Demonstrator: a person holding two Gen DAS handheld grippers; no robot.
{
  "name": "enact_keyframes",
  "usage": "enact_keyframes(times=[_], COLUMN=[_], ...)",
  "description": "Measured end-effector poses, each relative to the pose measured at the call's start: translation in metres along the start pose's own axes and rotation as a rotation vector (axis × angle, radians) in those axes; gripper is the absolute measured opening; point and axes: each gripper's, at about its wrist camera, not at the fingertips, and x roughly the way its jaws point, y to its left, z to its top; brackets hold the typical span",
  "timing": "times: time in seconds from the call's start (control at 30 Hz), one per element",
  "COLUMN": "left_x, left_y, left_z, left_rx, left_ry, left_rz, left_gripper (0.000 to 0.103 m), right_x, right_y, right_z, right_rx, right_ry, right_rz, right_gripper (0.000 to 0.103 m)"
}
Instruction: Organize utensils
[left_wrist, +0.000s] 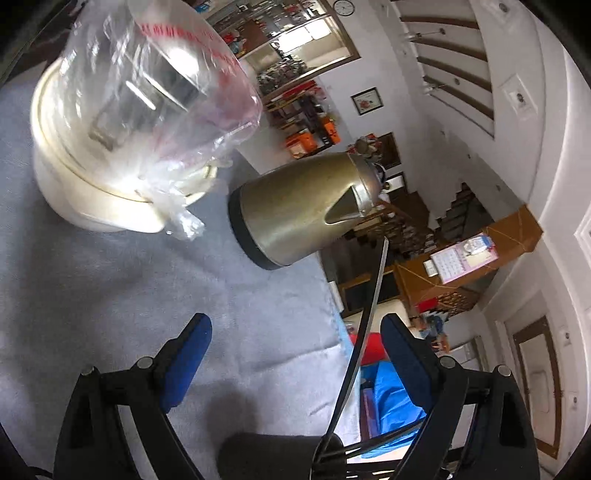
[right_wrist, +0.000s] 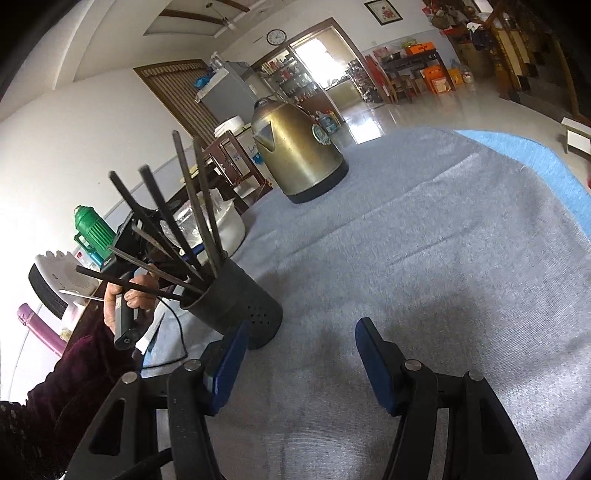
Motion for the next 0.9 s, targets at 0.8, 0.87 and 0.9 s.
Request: enact_keyframes(times=[0.8, 0.87, 0.9], left_x=[0.033, 0.044, 0.049], left_y=[0.048, 0.049, 0.050], left_z=[0.001, 0.001, 0.001], left_rx=[-0.229, -0.233, -0.242], left_ry=[0.079, 0.102, 0.116], left_rz=[0.041, -0.007, -0.040], left_gripper=[0.092, 0.092, 0.092], right_x=[-0.005, -0.003, -0.002], right_y=[-0.007, -0.009, -0.010], right_z=[0.000, 0.002, 0.002], right_rx=[0.006, 0.010, 0.013], right_ry=[0.004, 0.006, 0.007], right_rz=[-0.006, -0.006, -0.006], right_gripper=[0.065, 0.065, 0.065])
